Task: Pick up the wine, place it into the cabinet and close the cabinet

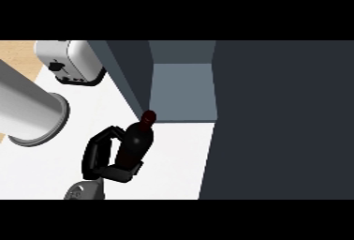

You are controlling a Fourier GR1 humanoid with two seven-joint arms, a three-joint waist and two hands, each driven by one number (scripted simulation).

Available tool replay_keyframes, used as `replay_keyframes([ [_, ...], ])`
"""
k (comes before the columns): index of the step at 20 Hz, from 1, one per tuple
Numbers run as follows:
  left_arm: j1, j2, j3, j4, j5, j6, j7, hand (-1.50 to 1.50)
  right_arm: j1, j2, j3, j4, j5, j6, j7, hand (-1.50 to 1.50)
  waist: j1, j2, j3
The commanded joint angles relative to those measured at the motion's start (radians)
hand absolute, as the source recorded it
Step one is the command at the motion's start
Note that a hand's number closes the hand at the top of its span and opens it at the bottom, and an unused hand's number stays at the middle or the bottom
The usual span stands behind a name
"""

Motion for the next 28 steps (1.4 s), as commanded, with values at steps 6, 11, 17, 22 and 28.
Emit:
replay_keyframes([
  [6,-0.027,-0.004,-0.189,-0.305,0.123,0.075,0.23,1.5,0.027,0.006,-0.015,-0.038,-0.1,0.027,0.022,-1.5,0.009,-0.002,0.001],
  [11,-0.11,-0.004,-0.315,-0.386,0.196,0.246,0.357,1.5,0.049,0.027,0.021,-0.116,-0.066,-0.007,0.08,-1.5,-0.006,-0.002,0.0],
  [17,-0.137,-0.004,-0.388,-0.566,0.196,0.367,0.565,1.5,0.01,-0.005,-0.092,-0.045,-0.157,0.02,0.048,-1.5,0.004,0.0,0.001],
  [22,-0.34,-0.004,-0.435,-0.542,0.161,0.58,0.735,1.5,0.048,0.015,-0.021,-0.12,-0.085,-0.006,0.092,-1.5,-0.008,-0.003,0.001],
  [28,-0.517,-0.004,-0.368,-0.365,0.228,0.619,0.729,1.5,0.044,0.024,-0.029,-0.066,-0.09,0.022,0.015,-1.5,-0.006,0.003,0.0],
])
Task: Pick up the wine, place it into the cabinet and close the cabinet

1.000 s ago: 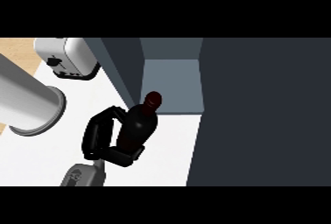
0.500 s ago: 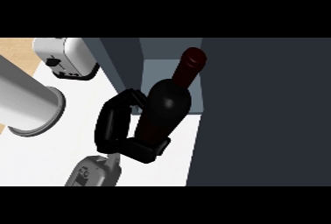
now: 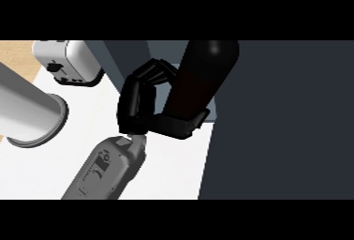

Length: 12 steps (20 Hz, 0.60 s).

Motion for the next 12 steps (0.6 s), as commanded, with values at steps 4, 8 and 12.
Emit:
replay_keyframes([
  [4,-0.087,0.0,-0.026,0.132,0.023,0.085,-0.064,1.5,0.065,0.003,-0.045,-0.117,-0.106,0.018,0.027,-1.5,-0.001,0.002,0.0],
  [8,-0.126,0.012,0.0,0.179,-0.062,0.054,-0.052,1.5,0.01,-0.021,-0.078,-0.068,-0.149,0.031,0.038,-1.5,0.005,0.0,0.0],
  [12,-0.211,0.0,0.022,0.32,-0.087,0.079,-0.119,1.5,0.032,-0.005,-0.081,-0.051,-0.145,0.044,-0.002,-1.5,-0.002,0.003,0.0],
])
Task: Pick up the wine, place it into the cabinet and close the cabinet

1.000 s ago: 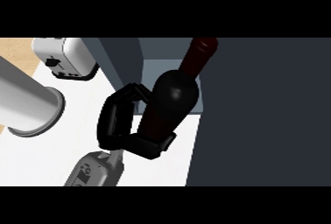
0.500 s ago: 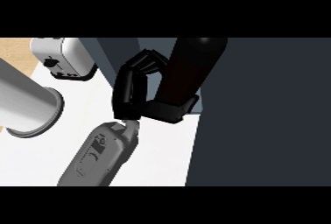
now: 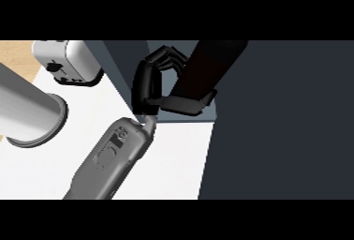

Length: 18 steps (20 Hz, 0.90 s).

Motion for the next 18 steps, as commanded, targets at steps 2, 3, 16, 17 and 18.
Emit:
replay_keyframes([
  [2,-0.069,-0.002,0.0,0.136,-0.008,0.018,-0.07,1.5,0.051,0.005,-0.027,-0.113,-0.108,0.019,0.025,-1.5,-0.005,0.001,0.0],
  [3,-0.112,-0.002,0.026,0.178,-0.02,-0.002,-0.049,1.5,-0.027,0.007,-0.013,-0.067,-0.104,-0.012,0.053,-1.5,-0.004,0.001,-0.001],
  [16,-0.077,-0.002,-0.059,0.331,0.15,0.063,-0.255,1.5,-0.003,0.023,0.005,-0.034,-0.08,0.021,0.005,-1.5,-0.006,0.002,-0.001],
  [17,-0.046,-0.002,-0.022,0.372,0.144,-0.009,-0.297,1.5,-0.015,0.004,-0.045,-0.066,-0.134,0.016,0.053,-1.5,-0.009,0.002,-0.001],
  [18,-0.093,-0.002,-0.039,0.42,0.201,0.018,-0.318,1.5,0.006,0.016,-0.06,0.029,-0.14,0.06,-0.051,-1.5,-0.012,0.006,0.0],
])
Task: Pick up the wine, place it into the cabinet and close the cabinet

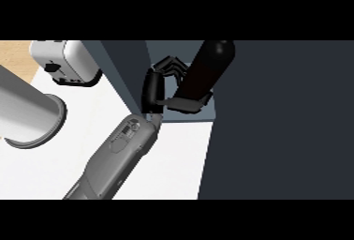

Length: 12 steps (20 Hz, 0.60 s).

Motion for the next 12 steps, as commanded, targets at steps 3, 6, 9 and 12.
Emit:
replay_keyframes([
  [3,-0.022,0.0,-0.005,0.155,0.046,-0.03,-0.084,1.5,0.117,0.04,-0.009,-0.089,-0.1,0.032,-0.044,-1.5,-0.003,0.002,0.001],
  [6,-0.035,0.0,-0.035,0.229,0.03,-0.006,-0.115,1.5,-0.026,0.004,-0.011,-0.055,-0.083,-0.016,0.057,-1.5,-0.003,0.001,0.0],
  [9,-0.051,0.0,-0.023,0.306,0.069,-0.016,-0.168,1.5,-0.017,0.015,0.017,-0.075,-0.075,-0.012,0.049,-1.5,-0.006,0.003,-0.001],
  [12,-0.094,0.0,-0.029,0.377,0.082,-0.003,-0.188,1.5,-0.025,-0.021,-0.044,-0.087,-0.142,0.008,0.08,-1.5,-0.018,0.003,0.0],
])
